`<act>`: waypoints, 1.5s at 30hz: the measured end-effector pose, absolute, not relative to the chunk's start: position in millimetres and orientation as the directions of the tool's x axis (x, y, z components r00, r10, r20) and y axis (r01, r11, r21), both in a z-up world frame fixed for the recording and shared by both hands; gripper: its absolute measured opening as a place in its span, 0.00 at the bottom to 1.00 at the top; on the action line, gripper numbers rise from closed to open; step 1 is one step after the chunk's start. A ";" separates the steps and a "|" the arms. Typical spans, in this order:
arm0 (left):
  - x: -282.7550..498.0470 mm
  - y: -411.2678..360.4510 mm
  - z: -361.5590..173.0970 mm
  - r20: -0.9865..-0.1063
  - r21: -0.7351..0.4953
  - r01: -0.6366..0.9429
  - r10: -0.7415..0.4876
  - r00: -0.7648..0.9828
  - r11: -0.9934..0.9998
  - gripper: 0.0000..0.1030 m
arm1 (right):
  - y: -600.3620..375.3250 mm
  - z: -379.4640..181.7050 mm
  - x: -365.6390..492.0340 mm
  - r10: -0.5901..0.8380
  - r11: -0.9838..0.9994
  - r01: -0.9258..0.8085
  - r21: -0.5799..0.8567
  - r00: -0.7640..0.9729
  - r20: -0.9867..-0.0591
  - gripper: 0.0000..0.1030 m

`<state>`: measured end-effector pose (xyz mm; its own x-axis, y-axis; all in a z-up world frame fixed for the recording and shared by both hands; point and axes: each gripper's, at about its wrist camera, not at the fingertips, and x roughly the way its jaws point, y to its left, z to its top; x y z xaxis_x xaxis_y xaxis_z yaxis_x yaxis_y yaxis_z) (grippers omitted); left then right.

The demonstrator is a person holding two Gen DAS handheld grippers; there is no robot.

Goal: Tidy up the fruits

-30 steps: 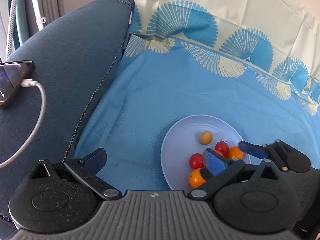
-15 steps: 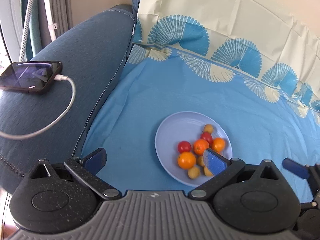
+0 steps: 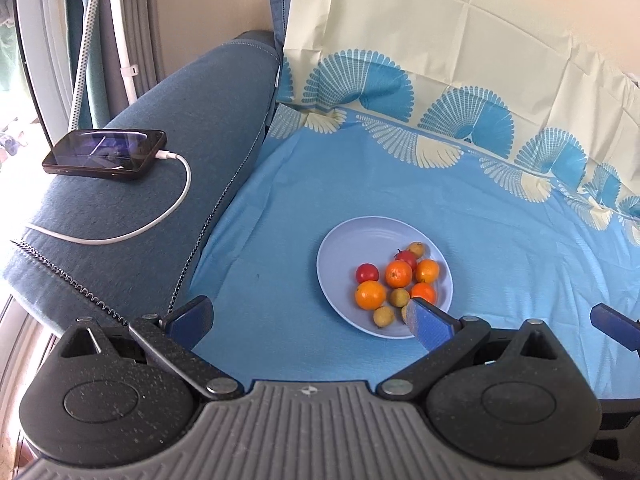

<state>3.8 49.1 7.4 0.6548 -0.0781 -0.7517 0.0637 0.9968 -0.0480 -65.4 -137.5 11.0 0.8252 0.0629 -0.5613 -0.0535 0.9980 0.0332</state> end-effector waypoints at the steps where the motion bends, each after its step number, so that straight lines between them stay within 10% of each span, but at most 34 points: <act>1: 1.8 48.4 8.8 -0.750 -0.047 0.066 -0.079 0.656 0.997 1.00 | -136.8 12.9 -68.8 0.063 0.998 -0.054 0.032 0.827 -0.558 0.98; 45: 2.9 38.9 3.6 -0.755 0.050 0.080 -0.015 0.656 0.996 1.00 | -137.0 12.3 -72.4 0.028 1.000 -0.018 0.023 0.816 -0.577 0.98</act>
